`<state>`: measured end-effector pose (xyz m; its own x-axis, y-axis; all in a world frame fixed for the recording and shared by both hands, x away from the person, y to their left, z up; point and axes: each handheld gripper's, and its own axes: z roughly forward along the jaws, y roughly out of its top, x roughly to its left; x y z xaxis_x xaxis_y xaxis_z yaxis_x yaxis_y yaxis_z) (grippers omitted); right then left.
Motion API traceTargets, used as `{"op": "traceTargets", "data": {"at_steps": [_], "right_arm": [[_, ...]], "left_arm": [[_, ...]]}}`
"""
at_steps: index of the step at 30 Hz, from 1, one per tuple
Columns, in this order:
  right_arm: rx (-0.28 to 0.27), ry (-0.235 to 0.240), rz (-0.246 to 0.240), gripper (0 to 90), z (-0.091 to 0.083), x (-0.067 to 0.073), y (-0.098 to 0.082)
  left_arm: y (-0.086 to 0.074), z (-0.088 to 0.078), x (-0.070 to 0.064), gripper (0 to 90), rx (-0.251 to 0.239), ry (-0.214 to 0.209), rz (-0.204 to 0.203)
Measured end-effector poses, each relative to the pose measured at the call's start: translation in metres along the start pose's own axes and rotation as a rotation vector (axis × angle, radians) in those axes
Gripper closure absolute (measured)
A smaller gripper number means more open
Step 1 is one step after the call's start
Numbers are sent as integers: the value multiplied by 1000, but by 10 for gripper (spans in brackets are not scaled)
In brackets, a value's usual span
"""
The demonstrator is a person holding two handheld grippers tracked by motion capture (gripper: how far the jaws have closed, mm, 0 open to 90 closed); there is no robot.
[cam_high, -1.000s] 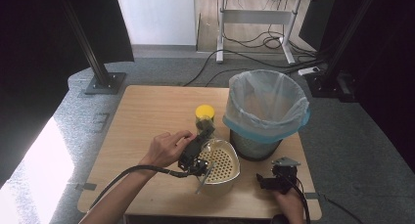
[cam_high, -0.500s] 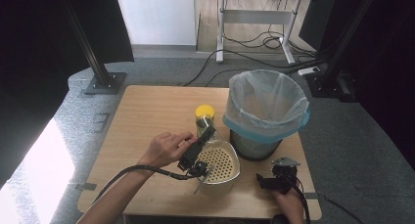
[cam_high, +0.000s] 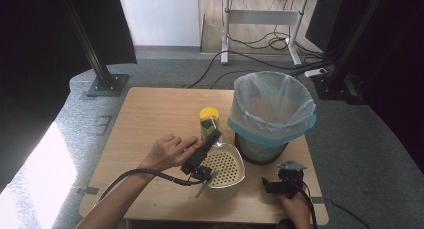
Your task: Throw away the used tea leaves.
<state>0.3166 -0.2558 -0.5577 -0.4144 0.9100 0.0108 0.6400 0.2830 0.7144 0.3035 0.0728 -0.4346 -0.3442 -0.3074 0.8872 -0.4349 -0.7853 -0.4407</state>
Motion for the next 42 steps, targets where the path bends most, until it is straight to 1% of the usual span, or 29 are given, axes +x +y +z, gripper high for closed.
{"op": "traceTargets", "data": {"at_steps": [3,4,5,6,7,10,11,12,13,15,17,19,20,21,22,23,24,25,28,29,30,31,32,33,34,36,37,41,42], "right_arm": [[0,0,0,0,0,0,0],[0,0,0,0,0,0,0],[0,0,0,0,0,0,0],[0,0,0,0,0,0,0],[0,0,0,0,0,0,0],[0,0,0,0,0,0,0],[0,0,0,0,0,0,0],[0,0,0,0,0,0,0],[0,0,0,0,0,0,0],[0,0,0,0,0,0,0],[0,0,0,0,0,0,0],[0,0,0,0,0,0,0],[0,0,0,0,0,0,0],[0,0,0,0,0,0,0],[0,0,0,0,0,0,0],[0,0,0,0,0,0,0],[0,0,0,0,0,0,0],[0,0,-1,0,0,0,0],[0,0,0,0,0,0,0],[0,0,0,0,0,0,0],[0,0,0,0,0,0,0],[0,0,1,0,0,0,0],[0,0,0,0,0,0,0],[0,0,0,0,0,0,0],[0,0,0,0,0,0,0],[0,0,0,0,0,0,0],[0,0,0,0,0,0,0],[0,0,0,0,0,0,0],[0,0,0,0,0,0,0]], "left_arm": [[0,-1,0,388,4,22,30],[0,-1,0,388,4,22,30],[0,-1,-1,388,2,33,49],[0,-1,-1,389,2,33,49],[0,0,-4,390,2,47,65],[0,0,-5,391,11,52,95],[0,0,-5,391,11,52,95],[0,-1,-5,395,2,57,76],[1,-1,-3,395,-2,66,99],[1,-2,-3,395,4,74,111],[1,-2,-3,399,11,74,97],[1,-2,-3,398,10,63,101],[1,-4,-2,400,5,84,99],[2,-4,-1,400,8,81,114],[2,-4,-2,400,9,101,120],[2,-5,-2,400,13,87,119],[2,-5,-2,401,13,87,119],[2,-5,-2,403,-5,96,105],[4,-6,-3,403,4,110,118],[4,-6,0,403,11,89,104],[3,-6,1,403,-1,99,94],[3,-5,0,403,5,77,92],[3,-5,-1,404,8,98,109],[2,-5,0,404,5,72,92],[3,-5,-2,403,14,80,115],[3,-5,-2,404,1,89,113],[3,-5,-3,404,12,75,115],[4,-5,-4,405,4,79,113],[4,-4,-4,405,8,72,104]]}}
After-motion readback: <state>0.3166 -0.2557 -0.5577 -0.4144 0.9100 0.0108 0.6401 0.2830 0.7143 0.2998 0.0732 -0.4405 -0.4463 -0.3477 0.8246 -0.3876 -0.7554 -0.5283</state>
